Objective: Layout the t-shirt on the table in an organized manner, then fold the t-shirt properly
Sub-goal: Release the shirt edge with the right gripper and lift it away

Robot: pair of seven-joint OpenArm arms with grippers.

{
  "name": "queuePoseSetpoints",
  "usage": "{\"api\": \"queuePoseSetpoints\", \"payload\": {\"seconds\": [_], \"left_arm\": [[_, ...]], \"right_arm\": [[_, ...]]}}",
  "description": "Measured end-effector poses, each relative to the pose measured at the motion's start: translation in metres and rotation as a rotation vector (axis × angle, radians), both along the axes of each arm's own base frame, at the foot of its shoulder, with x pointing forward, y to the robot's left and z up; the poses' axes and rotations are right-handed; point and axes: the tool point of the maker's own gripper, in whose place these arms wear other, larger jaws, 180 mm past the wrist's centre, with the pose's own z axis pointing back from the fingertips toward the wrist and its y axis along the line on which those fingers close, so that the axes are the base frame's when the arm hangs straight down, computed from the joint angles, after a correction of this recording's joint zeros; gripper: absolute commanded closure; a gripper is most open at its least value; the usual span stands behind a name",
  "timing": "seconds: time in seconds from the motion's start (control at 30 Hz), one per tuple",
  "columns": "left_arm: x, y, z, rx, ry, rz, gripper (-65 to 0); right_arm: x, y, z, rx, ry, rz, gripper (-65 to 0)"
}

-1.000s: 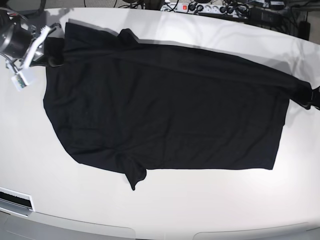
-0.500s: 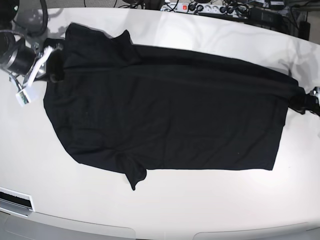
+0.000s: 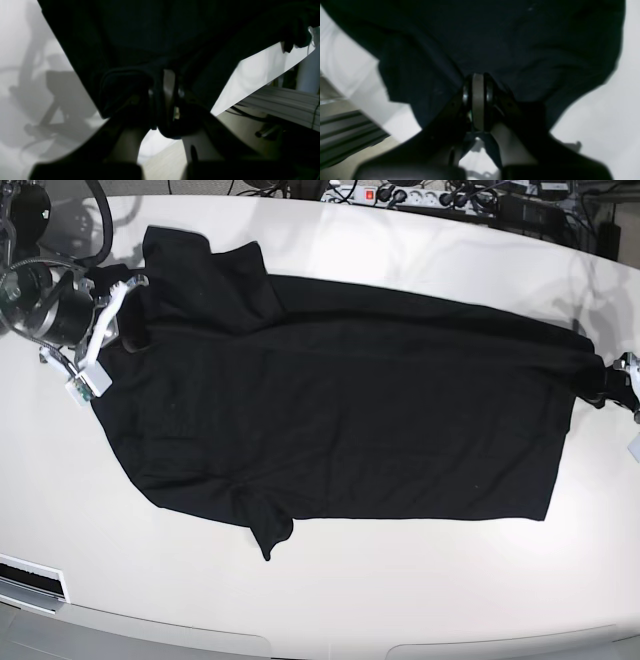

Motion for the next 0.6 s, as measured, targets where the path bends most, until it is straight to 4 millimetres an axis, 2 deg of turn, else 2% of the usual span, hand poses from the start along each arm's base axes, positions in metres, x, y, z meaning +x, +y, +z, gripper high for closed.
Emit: {"api": "queuePoseSetpoints", "payload": {"seconds": [0.13,0.6], "left_arm": [[0.003,0.005,0.001,0.031,-0.007,-0.002,0.0],[0.006,0.002,0.002,0.019,-0.025,0.003,0.0]], "right_arm": [[0.010,-0.006,0.005,-0.013,-0.032,-0.021,0.0],[0.013,-0.001,0.008,0.007,-0.057,-0.023,0.0]]}}
